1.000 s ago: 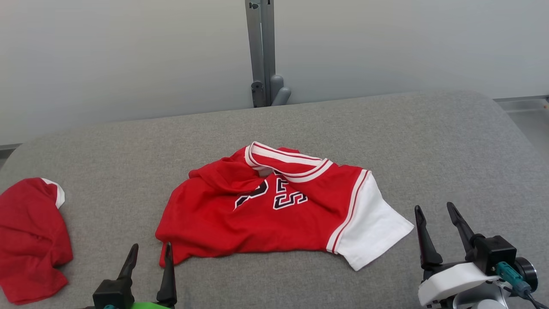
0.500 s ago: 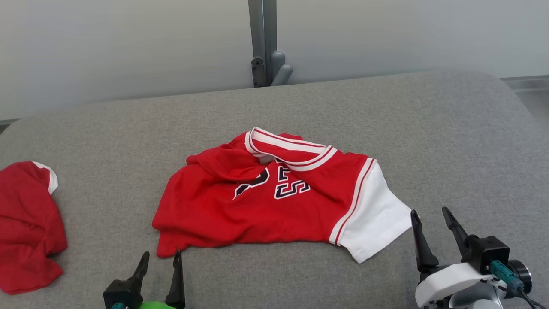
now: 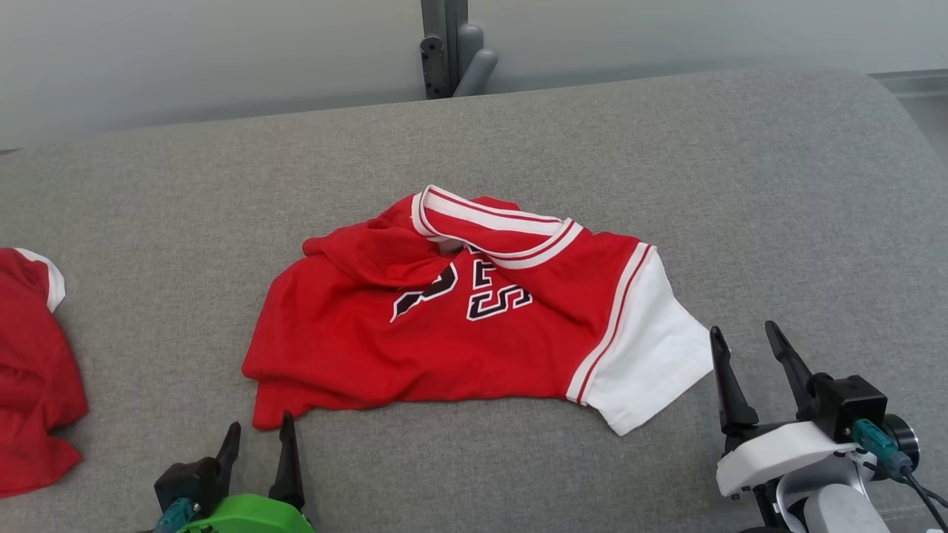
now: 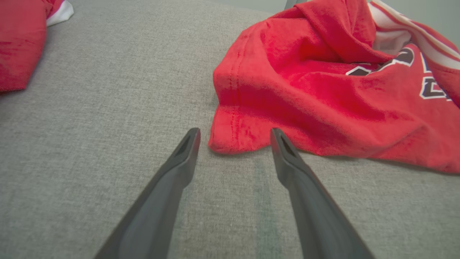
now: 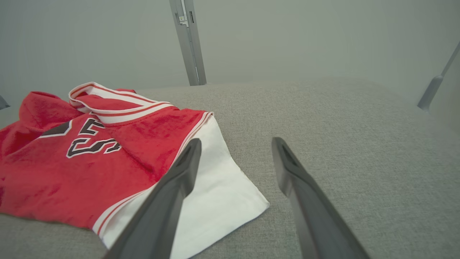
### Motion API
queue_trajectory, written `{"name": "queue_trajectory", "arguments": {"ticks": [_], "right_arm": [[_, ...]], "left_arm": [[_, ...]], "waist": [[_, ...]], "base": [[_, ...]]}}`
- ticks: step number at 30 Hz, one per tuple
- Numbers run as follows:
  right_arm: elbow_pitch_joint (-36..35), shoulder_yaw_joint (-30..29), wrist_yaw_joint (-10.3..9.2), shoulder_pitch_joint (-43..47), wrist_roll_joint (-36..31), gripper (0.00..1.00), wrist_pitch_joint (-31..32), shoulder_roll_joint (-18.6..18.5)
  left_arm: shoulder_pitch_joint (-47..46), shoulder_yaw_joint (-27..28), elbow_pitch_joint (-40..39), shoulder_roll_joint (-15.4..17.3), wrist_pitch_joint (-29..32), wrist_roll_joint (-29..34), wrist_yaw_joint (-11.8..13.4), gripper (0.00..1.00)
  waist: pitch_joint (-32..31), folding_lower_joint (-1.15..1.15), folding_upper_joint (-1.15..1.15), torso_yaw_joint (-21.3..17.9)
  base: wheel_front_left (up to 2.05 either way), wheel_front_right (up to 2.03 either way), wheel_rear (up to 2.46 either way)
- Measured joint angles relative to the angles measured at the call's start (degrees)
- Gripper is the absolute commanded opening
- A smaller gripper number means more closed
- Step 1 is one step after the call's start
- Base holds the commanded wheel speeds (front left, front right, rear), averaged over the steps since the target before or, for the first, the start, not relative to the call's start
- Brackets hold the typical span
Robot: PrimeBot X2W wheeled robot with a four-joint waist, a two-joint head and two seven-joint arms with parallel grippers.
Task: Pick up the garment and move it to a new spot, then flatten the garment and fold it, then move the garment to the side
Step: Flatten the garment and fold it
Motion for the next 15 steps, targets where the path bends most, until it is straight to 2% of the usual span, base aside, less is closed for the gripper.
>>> {"name": "queue_trajectory", "arguments": {"ticks": [15], "right_arm": [[0.0, -0.5, 0.0, -1.5, 0.9, 1.0, 0.0, -1.2]], "left_arm": [[-3.4, 2.0, 2.6, 0.0, 0.0, -1.8, 0.5, 1.0]], "waist": [[3.7, 0.0, 0.0, -1.7]], "base": [[0.0, 0.0, 0.0]]}}
